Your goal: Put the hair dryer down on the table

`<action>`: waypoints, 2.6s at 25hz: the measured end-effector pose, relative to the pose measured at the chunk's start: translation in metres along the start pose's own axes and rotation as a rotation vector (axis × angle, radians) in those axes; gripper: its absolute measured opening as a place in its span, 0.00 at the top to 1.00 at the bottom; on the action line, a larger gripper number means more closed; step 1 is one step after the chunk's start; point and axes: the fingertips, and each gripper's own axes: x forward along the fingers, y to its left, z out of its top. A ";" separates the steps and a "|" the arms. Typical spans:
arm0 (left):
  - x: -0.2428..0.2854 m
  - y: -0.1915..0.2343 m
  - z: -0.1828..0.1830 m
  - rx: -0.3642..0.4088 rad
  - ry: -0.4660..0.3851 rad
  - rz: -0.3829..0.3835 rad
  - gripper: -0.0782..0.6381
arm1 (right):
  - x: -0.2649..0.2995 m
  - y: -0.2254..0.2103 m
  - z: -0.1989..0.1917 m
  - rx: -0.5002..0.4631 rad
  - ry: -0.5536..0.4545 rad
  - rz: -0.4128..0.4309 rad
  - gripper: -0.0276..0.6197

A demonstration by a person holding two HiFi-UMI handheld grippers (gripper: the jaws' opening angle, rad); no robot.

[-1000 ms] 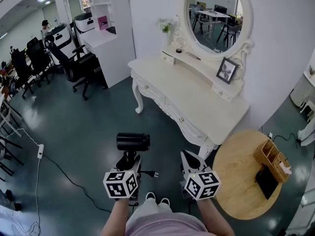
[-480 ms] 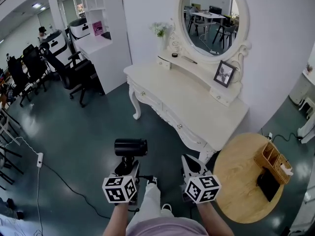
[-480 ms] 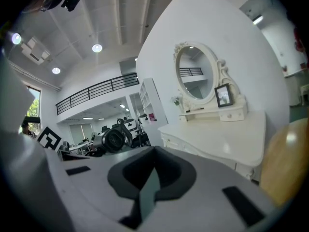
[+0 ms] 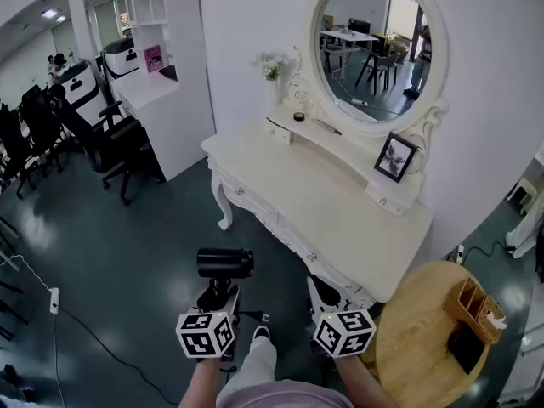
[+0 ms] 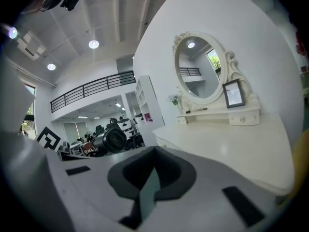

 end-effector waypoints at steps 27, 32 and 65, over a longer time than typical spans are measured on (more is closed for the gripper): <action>0.223 0.014 0.111 0.069 0.100 -0.224 0.58 | 0.137 -0.079 0.051 0.055 -0.019 -0.254 0.95; 0.257 -0.005 0.116 0.094 0.126 -0.247 0.58 | 0.142 -0.102 0.057 0.077 -0.039 -0.281 0.95; 0.450 -0.119 0.108 0.326 0.347 -0.330 0.58 | 0.161 -0.222 0.088 0.161 -0.061 -0.409 0.95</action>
